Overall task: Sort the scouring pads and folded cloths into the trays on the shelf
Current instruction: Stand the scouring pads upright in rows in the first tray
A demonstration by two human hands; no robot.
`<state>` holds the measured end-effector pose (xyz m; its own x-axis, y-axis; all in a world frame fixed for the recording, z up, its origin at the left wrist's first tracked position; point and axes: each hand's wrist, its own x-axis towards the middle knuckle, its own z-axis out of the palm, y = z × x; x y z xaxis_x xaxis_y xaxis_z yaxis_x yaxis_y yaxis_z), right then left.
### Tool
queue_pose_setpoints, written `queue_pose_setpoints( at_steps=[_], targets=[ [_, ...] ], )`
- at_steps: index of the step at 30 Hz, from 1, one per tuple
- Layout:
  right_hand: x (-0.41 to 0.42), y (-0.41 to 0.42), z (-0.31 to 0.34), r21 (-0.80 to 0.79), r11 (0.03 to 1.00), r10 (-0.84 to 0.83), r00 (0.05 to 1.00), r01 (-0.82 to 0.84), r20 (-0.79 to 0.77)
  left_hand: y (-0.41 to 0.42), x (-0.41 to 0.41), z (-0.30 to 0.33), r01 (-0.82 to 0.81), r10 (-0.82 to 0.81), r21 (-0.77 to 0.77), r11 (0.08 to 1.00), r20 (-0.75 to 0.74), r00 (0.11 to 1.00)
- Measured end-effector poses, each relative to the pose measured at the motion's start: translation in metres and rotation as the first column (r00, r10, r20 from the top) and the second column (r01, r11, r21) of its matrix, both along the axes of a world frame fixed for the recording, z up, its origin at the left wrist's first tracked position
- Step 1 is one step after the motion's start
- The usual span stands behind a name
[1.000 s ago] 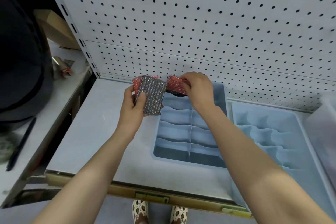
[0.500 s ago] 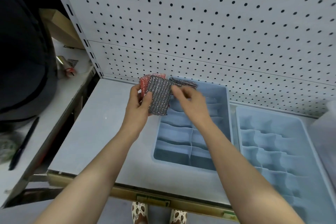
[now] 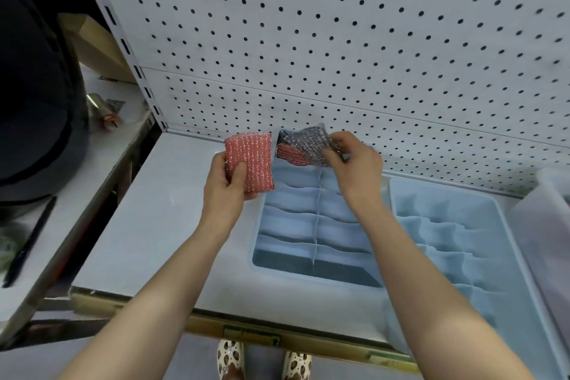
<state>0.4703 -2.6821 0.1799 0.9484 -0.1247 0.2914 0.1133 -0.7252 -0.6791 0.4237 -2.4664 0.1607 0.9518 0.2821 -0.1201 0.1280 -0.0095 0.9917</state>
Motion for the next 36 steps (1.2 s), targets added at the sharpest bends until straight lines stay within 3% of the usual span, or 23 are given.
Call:
queue_pose_setpoints(
  at_steps=[2, 4, 12, 15, 18, 20, 22, 23, 26, 30, 33, 36],
  targets=[
    [0.006, 0.009, 0.001, -0.273, 0.959, 0.088, 0.996, -0.08, 0.014, 0.003, -0.003, -0.002, -0.011, 0.011, -0.001, 1.0, -0.015, 1.0],
    [0.01, 0.017, -0.006, -0.41, 0.902, 0.131, 0.991, -0.132, -0.031, 0.006, -0.005, -0.002, -0.02, 0.02, -0.001, 1.0, -0.016, 1.0],
    [0.021, 0.036, -0.046, -0.537, 0.833, 0.181, 0.982, -0.13, 0.044, 0.011, -0.007, -0.004, -0.015, 0.016, 0.018, 1.0, -0.047, 0.999],
    [0.019, 0.034, -0.047, -0.515, 0.851, 0.187, 0.976, -0.103, 0.114, 0.008, -0.007, -0.002, 0.007, -0.007, 0.006, 1.0, -0.036, 0.999],
    [0.002, 0.037, -0.027, -0.284, 0.952, 0.157, 0.978, -0.113, 0.136, 0.003, -0.008, 0.0, 0.031, -0.031, -0.005, 1.0, -0.02, 0.999],
    [-0.011, 0.044, -0.012, 0.105, 0.978, 0.188, 0.981, -0.182, -0.056, -0.003, -0.008, 0.001, 0.057, -0.057, -0.016, 0.998, -0.01, 0.998],
    [-0.024, 0.05, -0.004, 0.49, 0.856, 0.322, 0.91, -0.163, -0.261, -0.01, -0.007, 0.003, 0.084, -0.084, 0.013, 0.996, -0.018, 0.996],
    [-0.029, 0.051, -0.004, 0.598, 0.791, 0.37, 0.882, -0.134, -0.292, -0.014, -0.007, 0.003, 0.095, -0.094, 0.048, 0.994, -0.024, 0.995],
    [-0.036, 0.041, -0.006, 0.708, 0.706, 0.336, 0.891, -0.022, -0.307, -0.019, -0.007, -0.001, 0.106, -0.11, 0.296, 0.949, -0.002, 0.994],
    [-0.026, 0.008, -0.012, 0.504, 0.861, 0.088, 0.958, 0.065, -0.274, -0.016, -0.004, -0.009, 0.092, -0.1, 0.546, 0.833, -0.016, 0.995],
    [-0.019, -0.003, -0.011, 0.163, 0.987, 0.022, 0.993, -0.003, -0.115, -0.016, 0.001, -0.013, 0.138, -0.123, 0.593, 0.793, -0.066, 0.99],
    [-0.01, 0.004, -0.007, -0.27, 0.959, 0.124, 0.986, -0.089, 0.113, -0.018, 0.004, -0.015, 0.17, -0.146, 0.588, 0.791, -0.087, 0.985]
  ],
)
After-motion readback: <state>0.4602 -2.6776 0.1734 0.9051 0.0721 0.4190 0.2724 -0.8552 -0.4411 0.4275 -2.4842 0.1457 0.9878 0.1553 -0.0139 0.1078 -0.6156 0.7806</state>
